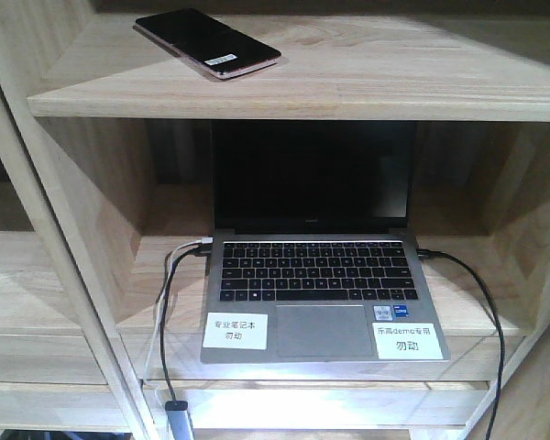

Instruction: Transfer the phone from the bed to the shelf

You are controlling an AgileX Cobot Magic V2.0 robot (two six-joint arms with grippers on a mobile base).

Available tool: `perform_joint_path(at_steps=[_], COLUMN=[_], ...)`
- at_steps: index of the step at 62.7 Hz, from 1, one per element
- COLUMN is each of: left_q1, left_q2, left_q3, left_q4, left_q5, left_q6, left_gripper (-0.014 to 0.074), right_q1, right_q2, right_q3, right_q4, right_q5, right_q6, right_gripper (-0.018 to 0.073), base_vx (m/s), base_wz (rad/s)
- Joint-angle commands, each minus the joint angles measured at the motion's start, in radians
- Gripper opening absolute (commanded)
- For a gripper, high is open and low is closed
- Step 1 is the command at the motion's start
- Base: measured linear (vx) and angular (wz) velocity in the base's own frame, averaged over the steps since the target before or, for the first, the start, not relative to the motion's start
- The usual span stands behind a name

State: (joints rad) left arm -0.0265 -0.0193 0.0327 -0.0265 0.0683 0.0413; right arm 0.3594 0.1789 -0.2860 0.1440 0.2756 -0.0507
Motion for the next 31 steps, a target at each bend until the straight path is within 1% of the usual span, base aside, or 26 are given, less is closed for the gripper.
perform_joint_path(at_steps=[1,7,11,18,23,31], left_q1=[0.002,0.002,0.002,0.002,0.002,0.002], left_q2=[-0.006,-0.006,-0.006,-0.006,-0.006,-0.006], left_q3=[-0.024,-0.024,-0.024,-0.024,-0.024,-0.024], left_q4=[-0.011,-0.011,-0.011,-0.011,-0.011,-0.011], left_q5=[-0.075,-0.075,-0.075,-0.075,-0.075,-0.075], left_q6=[-0.009,-0.009,-0.009,-0.009,-0.009,-0.009], left_gripper=[0.0001,0.0001,0.0001,0.0001,0.0001,0.0001], right_q1=[-0.004,-0.007,-0.031,-0.117,-0.197,-0.29], right_q2=[0.01,0.01,0.01,0.01,0.01,0.01], right_q3=[-0.026,-0.026,-0.025,0.001,0.028,0.072], right_q4=[-0.119,-0.144,-0.144,-0.144,-0.136,-0.136], right_q5=[-0.149,-0.175,-0.171,-0.177,-0.181,-0.197], right_q6=[0.069,0.061,0.04,0.034,0.034,0.035], right_gripper=[-0.0005,-0.0005,-0.0005,-0.0005,-0.0005,-0.0005], base_vx=[0.0,0.0,0.0,0.0,0.0,0.0], base_wz=[0.0,0.0,0.0,0.0,0.0,0.0])
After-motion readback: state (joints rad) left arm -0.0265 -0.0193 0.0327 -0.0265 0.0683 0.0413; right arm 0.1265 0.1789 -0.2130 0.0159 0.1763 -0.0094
